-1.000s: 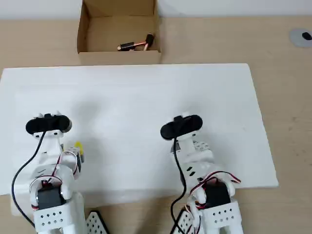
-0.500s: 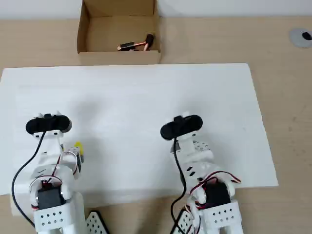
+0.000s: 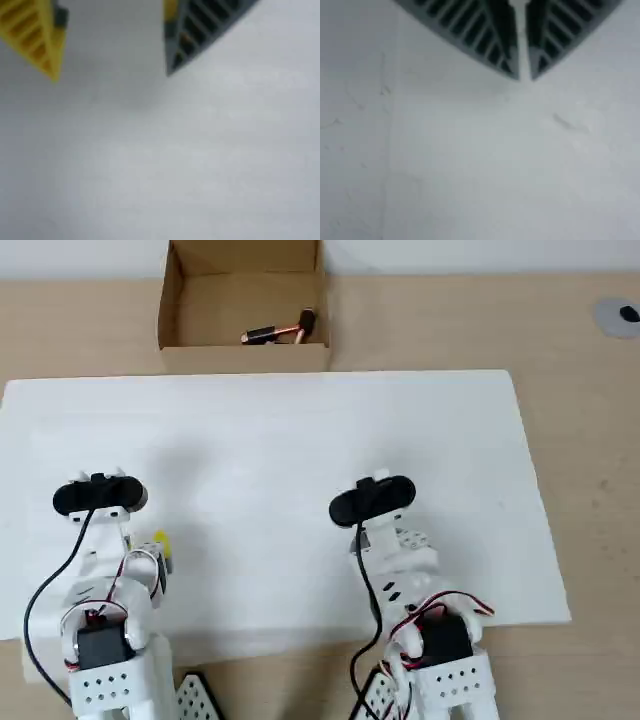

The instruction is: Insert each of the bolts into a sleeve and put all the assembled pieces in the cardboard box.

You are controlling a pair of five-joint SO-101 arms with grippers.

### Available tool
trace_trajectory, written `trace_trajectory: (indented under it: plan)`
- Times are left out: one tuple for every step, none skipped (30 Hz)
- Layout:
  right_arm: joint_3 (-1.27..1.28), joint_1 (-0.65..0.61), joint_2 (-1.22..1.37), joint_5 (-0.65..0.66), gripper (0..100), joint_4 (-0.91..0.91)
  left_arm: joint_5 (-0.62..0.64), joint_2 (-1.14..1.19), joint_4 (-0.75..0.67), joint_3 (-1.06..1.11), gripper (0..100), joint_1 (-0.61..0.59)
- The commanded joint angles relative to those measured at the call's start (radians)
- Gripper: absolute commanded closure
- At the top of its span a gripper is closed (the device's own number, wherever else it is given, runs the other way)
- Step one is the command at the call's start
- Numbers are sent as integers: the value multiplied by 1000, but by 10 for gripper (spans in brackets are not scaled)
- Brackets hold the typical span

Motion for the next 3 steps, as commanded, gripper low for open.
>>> trace_trajectory:
  plan:
    - [1,4,-107,3,988,3,-6,-2,-5,-5,850,6]
    - [1,4,-107,3,988,3,-6,-2,-5,-5,850,6]
    - [1,4,-107,3,988,3,-6,-2,-5,-5,850,6]
